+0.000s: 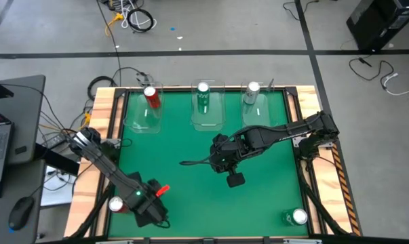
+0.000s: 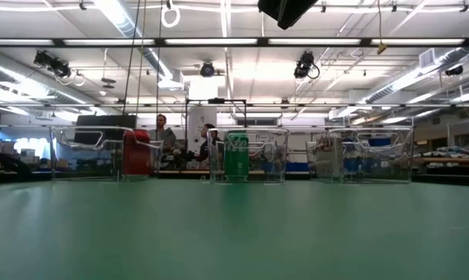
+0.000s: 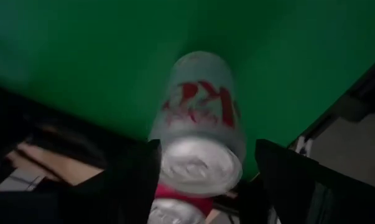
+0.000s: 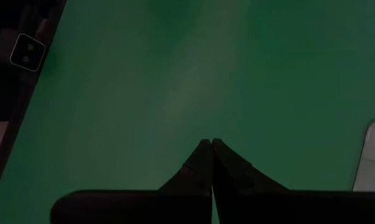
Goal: Sort soda cans
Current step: Put the white soda can into the right transparent bin
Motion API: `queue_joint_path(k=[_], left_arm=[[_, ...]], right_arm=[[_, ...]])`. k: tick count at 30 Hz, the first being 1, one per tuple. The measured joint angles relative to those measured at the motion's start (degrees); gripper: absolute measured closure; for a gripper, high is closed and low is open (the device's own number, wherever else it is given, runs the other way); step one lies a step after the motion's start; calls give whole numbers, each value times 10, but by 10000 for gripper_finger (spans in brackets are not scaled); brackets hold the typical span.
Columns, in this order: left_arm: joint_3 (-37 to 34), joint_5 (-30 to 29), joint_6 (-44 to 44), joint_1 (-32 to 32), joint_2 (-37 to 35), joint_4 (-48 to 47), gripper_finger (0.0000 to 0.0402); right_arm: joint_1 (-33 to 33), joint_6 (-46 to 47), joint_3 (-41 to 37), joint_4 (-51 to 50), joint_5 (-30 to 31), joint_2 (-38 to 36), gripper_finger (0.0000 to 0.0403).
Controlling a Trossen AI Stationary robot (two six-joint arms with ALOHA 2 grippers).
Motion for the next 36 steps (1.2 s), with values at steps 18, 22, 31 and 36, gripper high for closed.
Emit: queue_joint_path(k=[18, 22, 31, 36], left_arm=[[-7, 5, -38, -3, -1, -36, 131], [-7, 0, -41, -4, -1, -36, 118], [-9, -8, -43, -4, 0, -16, 114], [-9, -3, -40, -4, 0, -17, 114]], right_arm=[[3, 4, 0, -9, 0, 0, 393], [3, 4, 0, -9, 0, 0, 393], [5, 5, 0, -11, -4, 0, 393], [5, 5, 0, -14, -4, 0, 393]])
